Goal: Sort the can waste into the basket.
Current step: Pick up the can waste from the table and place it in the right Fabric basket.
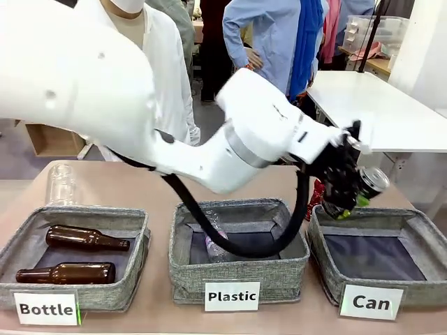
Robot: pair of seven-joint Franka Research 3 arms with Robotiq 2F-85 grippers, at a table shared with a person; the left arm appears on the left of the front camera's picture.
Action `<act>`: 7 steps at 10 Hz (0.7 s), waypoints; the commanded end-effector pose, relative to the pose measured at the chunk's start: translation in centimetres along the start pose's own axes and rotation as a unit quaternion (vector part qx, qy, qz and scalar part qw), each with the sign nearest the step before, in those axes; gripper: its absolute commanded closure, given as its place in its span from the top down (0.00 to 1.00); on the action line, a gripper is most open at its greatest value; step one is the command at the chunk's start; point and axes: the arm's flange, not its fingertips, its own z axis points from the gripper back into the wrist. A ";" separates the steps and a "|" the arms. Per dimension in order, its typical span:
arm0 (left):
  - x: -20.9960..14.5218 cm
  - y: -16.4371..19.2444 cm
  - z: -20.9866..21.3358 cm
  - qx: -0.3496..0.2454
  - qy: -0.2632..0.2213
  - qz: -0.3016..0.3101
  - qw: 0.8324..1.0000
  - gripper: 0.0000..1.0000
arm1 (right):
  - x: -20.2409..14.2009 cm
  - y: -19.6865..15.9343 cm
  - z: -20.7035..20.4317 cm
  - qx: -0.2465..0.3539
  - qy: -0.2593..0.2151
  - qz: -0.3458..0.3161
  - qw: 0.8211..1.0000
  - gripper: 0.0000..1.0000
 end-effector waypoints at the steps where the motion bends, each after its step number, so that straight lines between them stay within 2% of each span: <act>1: 1.1 2.8 -0.9 0.008 0.017 -0.014 1.000 0.37 | 0.5 1.8 -0.4 -0.001 0.019 0.011 1.000 1.00; 3: 0.9 2.9 -0.9 -0.001 0.014 -0.006 1.000 0.37 | 0.5 1.8 -0.4 -0.001 0.019 0.011 1.000 1.00; 4: 0.8 2.9 -0.7 -0.007 0.009 -0.005 1.000 0.62 | 0.5 1.8 -0.4 -0.001 0.019 0.011 1.000 1.00; 5: 0.8 2.7 -0.4 -0.020 0.001 -0.001 1.000 0.94 | 0.5 1.8 -0.4 -0.001 0.019 0.011 1.000 1.00; 6: 0.8 2.6 -0.2 -0.021 -0.001 -0.005 1.000 1.00 | 0.5 1.8 -0.4 -0.001 0.019 0.011 1.000 1.00; 7: 1.0 2.4 0.0 -0.026 -0.004 -0.003 1.000 1.00 | 0.5 1.8 -0.4 -0.001 0.019 0.011 1.000 1.00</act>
